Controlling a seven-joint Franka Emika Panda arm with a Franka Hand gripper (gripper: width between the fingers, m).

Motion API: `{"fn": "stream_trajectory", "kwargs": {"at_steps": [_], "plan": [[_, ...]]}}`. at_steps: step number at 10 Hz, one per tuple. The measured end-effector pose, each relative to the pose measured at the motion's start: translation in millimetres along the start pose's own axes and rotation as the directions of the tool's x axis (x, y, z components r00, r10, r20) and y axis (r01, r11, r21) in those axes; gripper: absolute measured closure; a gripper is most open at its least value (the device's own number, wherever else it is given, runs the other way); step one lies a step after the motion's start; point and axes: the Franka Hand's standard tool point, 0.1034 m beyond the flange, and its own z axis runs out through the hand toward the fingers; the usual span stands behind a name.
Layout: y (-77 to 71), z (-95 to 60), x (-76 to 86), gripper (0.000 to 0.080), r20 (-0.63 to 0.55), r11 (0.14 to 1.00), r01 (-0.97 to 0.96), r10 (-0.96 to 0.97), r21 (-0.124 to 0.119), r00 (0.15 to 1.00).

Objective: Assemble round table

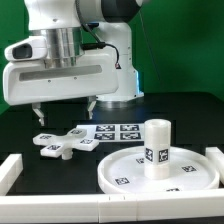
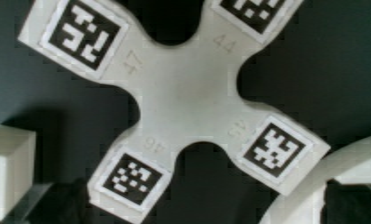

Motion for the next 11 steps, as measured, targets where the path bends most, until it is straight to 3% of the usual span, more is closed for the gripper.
{"fn": "stream_trajectory", "kwargs": {"at_steps": [2, 4, 11], "plan": [[1.6, 4.3, -1.2, 0.0150, 0.003, 0.999, 0.033, -0.033, -0.004, 0.999], [9.5, 12.4, -6.0, 0.0150, -0.006, 0.998, 0.063, -0.063, -0.022, 0.998], [6.8, 28.4, -13.1, 0.0150, 0.020, 0.991, 0.130, -0.129, -0.016, 0.991]]}}
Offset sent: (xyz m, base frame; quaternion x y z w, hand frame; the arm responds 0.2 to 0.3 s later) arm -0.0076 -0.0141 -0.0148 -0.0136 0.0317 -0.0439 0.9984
